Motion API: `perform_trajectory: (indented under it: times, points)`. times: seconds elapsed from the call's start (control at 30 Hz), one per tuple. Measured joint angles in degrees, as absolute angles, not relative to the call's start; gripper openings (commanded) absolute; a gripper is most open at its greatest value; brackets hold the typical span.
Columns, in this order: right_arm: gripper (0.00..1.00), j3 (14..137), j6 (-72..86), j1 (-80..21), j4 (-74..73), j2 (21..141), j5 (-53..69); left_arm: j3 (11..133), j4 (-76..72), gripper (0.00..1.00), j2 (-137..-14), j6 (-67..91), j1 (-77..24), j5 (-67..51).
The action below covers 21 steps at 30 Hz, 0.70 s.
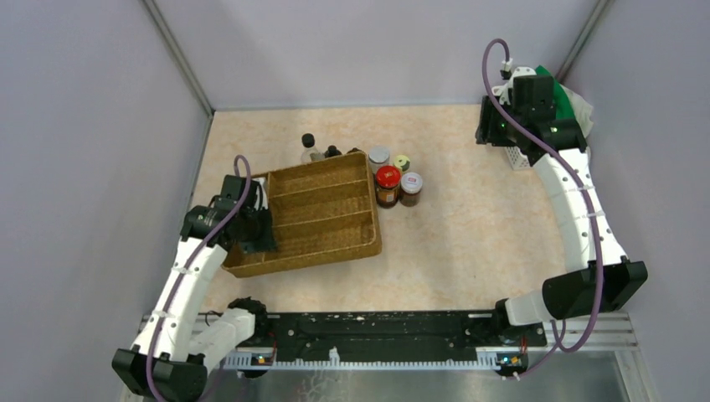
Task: Organize the condiment bottles
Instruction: Place the storage box at the center of the board.
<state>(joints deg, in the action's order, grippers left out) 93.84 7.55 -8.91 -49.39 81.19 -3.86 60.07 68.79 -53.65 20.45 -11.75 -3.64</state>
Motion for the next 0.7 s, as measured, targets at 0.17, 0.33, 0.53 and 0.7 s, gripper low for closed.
perform_trajectory:
  times: [0.17, 0.33, 0.53, 0.7]
  points:
    - [0.54, 93.7, 7.5, -8.9, -49.3, 81.2, -4.0, 58.0, 68.6, 0.0, -53.6, 20.7, -14.7, -3.8]
    - [0.54, 92.2, 7.5, -8.9, -49.0, 81.2, -4.1, 55.0, 67.9, 0.0, -53.9, 21.5, -18.3, -4.3]
    - [0.54, 90.2, 7.6, -9.0, -48.8, 81.2, -4.3, 51.2, 65.6, 0.0, -56.0, 25.3, -25.4, -4.6]
    - [0.54, 90.0, 7.5, -9.0, -48.8, 81.2, -4.3, 49.6, 60.7, 0.0, -61.1, 31.0, -35.5, -3.0]
